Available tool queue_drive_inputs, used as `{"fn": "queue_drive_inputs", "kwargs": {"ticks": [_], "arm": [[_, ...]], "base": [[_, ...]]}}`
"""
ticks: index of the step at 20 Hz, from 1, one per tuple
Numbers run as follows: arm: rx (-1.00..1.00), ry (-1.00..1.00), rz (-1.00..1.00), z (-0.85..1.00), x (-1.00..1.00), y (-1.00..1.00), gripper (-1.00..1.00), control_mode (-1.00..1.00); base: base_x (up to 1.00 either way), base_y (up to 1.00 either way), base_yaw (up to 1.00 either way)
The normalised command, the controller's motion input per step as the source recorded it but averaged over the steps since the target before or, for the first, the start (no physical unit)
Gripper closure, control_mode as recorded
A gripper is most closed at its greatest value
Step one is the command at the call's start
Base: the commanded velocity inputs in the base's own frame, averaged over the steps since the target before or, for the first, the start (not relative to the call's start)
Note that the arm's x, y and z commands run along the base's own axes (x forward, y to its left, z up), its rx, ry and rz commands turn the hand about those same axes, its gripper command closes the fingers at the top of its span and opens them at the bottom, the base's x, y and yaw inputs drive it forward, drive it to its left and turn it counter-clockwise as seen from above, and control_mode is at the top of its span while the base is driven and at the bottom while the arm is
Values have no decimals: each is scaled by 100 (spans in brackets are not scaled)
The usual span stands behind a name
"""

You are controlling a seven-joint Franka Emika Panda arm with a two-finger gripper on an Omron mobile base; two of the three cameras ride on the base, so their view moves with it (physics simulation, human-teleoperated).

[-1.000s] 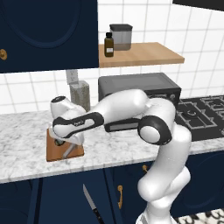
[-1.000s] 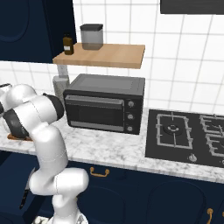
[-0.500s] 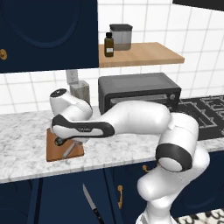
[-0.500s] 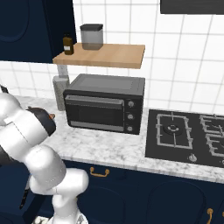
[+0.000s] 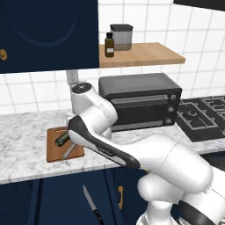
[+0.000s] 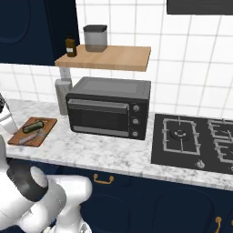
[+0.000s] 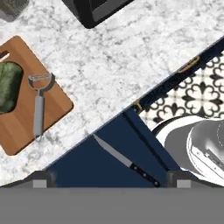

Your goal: Place the appropriate cutting tool for cutting the cucumber skin on the cutting board.

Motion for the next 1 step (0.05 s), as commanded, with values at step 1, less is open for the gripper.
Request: {"fn": "queue_drive_inputs", "kwargs": {"ticks": [1], "arm": [[7,-9,0,54,-54,-79,-100,-100]], "base": [[0,0,0]]}}
